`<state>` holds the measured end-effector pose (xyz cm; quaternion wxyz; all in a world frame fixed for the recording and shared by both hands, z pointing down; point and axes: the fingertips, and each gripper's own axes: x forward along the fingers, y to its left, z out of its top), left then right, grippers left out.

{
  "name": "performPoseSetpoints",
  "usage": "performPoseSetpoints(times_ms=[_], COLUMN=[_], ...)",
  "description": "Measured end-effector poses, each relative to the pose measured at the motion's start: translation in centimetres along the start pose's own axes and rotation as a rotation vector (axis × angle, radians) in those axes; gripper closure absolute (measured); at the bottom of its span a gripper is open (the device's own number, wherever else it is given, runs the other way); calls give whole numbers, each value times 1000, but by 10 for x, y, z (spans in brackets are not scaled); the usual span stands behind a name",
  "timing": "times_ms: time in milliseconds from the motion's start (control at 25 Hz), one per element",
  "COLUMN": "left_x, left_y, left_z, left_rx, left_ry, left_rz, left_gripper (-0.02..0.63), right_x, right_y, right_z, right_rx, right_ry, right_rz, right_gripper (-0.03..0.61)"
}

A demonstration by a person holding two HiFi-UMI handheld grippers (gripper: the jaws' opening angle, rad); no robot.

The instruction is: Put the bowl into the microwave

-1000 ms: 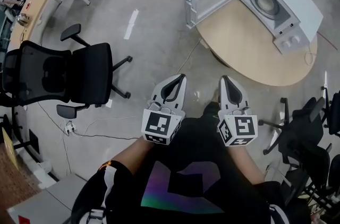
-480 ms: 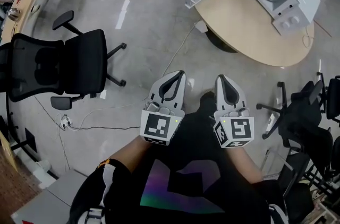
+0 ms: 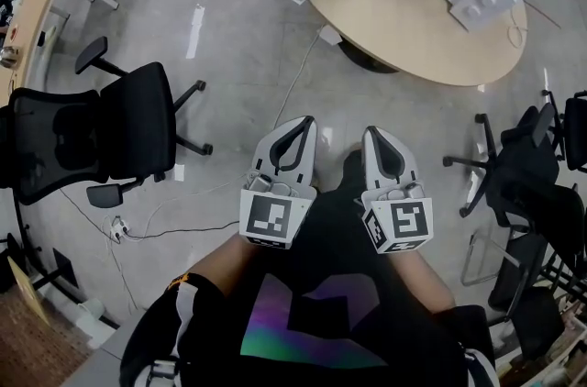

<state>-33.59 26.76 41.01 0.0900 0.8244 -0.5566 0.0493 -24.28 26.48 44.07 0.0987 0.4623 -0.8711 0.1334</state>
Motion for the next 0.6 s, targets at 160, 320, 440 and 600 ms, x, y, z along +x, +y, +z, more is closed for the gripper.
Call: performPoseSetpoints(times_ms=[160,320,440,600], left_x=[1,3,4,7], left_y=[-2,0,1,4], left_z=[-5,1,0,-1], left_rx=[-1,15,8,3], left_ry=[38,8,31,59], left_rz=[-4,-2,5,8], left_gripper=[568,568,568,568], right_x=[-1,1,2,5], right_y=[-2,-3,-5,-8], right_z=[-1,2,5,10], right_rx=[5,1,-2,-3], right_ry=[-3,-7,-11,-15], right_rz=[-5,-4,-3,-5], right_gripper=[563,563,563,563])
